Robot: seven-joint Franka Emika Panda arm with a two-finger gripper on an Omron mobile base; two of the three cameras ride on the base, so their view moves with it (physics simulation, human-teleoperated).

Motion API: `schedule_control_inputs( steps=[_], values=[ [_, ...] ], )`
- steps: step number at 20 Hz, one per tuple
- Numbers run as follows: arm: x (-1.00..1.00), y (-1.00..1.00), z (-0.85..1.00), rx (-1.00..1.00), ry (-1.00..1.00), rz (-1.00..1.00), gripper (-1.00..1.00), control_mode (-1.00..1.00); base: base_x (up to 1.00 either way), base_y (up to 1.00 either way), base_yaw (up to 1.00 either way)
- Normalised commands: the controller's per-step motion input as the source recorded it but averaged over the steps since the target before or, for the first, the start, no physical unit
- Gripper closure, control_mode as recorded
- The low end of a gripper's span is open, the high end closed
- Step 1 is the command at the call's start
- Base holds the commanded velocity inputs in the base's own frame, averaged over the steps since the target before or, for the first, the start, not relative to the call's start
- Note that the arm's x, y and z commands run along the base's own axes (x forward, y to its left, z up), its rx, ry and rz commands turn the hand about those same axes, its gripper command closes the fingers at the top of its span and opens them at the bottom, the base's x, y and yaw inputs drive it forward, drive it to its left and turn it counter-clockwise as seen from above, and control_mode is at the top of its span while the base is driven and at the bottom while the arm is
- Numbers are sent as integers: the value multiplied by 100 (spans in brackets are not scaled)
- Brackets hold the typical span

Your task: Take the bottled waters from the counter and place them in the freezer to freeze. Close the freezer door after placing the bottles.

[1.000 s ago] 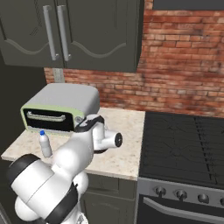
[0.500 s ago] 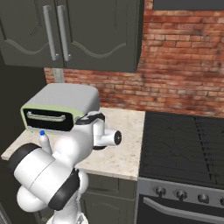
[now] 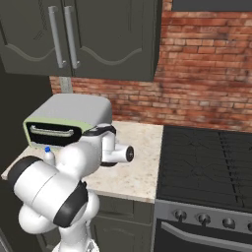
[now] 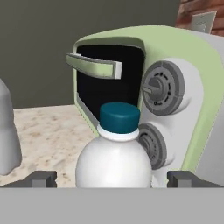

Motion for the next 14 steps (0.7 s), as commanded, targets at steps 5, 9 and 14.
schedule_control_inputs(
  steps=[5,9,14],
  values=[
    [0,14,0,0,0,0,-100,-100,0,0,0],
    [0,0,0,0,0,0,-100,-100,0,0,0],
    [0,0,0,0,0,0,100,-100,0,0,0]
  ],
)
